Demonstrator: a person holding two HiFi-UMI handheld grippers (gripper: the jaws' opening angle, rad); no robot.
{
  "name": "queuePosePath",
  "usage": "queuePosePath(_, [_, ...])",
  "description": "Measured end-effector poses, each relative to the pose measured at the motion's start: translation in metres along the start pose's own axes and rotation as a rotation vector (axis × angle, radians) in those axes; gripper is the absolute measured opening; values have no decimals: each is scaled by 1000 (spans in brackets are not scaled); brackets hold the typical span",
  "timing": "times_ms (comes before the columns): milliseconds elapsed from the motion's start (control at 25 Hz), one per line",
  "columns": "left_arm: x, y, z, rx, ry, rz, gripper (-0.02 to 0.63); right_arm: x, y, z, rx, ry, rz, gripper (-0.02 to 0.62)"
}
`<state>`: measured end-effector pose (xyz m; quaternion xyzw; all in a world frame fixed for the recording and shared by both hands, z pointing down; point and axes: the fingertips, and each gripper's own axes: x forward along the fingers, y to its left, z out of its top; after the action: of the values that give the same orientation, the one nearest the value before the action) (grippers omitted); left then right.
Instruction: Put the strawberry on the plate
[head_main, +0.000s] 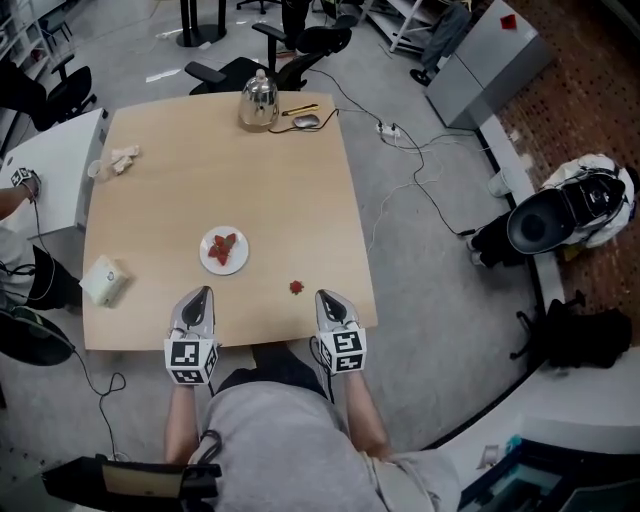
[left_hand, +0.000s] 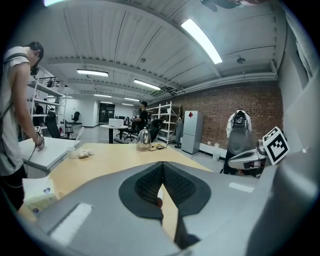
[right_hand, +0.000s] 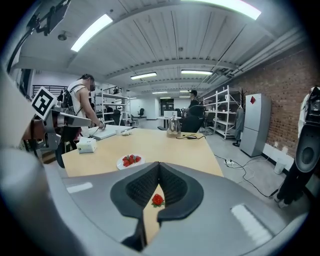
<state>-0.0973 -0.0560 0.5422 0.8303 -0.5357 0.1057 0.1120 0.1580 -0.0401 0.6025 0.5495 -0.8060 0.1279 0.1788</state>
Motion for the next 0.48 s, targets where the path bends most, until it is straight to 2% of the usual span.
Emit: queuePosePath(480, [30, 13, -24, -9, 65, -12, 20, 30, -7, -31, -1, 49, -28, 8])
